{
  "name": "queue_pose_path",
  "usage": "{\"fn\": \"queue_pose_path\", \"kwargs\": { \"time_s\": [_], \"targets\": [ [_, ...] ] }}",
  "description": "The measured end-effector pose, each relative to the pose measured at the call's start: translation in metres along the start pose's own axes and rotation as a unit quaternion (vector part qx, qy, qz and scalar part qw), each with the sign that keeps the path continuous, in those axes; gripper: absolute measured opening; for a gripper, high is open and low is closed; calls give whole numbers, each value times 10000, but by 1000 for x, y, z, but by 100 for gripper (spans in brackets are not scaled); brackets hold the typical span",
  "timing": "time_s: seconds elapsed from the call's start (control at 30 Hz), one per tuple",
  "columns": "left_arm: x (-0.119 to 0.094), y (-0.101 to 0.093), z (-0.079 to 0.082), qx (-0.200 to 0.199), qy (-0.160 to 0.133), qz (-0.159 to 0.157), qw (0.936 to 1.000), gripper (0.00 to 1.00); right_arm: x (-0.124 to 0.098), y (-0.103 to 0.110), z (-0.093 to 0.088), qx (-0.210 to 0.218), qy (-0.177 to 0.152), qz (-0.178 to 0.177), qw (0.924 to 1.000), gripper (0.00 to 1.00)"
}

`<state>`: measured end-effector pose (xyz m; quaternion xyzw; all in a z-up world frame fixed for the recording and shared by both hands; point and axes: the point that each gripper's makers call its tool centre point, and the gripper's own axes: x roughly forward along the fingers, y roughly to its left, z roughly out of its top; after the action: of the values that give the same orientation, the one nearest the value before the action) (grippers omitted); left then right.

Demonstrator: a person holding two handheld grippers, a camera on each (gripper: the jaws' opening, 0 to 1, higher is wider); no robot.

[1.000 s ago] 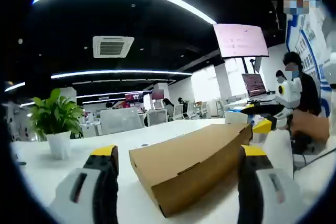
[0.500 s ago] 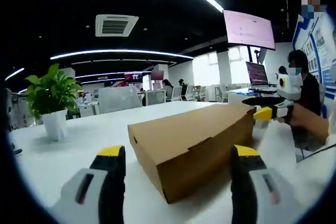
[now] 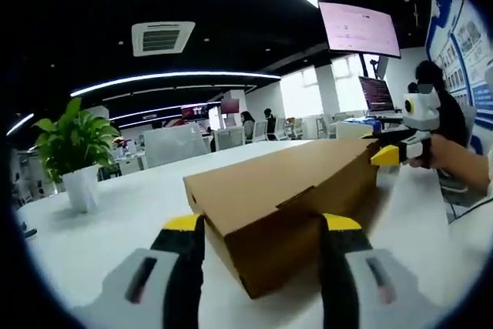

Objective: Operate the shoe box by opening the lid, removing the specified soft item, and placing it in the target area until the item is outside and the box remains undamaged.

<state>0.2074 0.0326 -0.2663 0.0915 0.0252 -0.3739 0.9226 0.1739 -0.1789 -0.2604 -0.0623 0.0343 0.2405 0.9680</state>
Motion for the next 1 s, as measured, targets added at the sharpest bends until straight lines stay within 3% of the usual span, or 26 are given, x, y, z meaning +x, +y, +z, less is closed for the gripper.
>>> {"fn": "queue_pose_path", "kwargs": {
  "time_s": [0.3,0.73,0.77,1.0],
  "targets": [
    [-3,-10,1,-49,52,187,9998,58,-7,0,-1,-14,90,49,9999,66],
    [-12,-29,5,-219,156,116,9996,55,-9,1,-3,-33,218,162,9996,67],
    [-13,-31,5,-219,157,97,9996,55,-25,-2,-6,-84,255,141,9995,68],
    [-15,-42,5,11,210,27,9998,53,-35,-7,-10,-300,318,111,9990,70]
  ]
}}
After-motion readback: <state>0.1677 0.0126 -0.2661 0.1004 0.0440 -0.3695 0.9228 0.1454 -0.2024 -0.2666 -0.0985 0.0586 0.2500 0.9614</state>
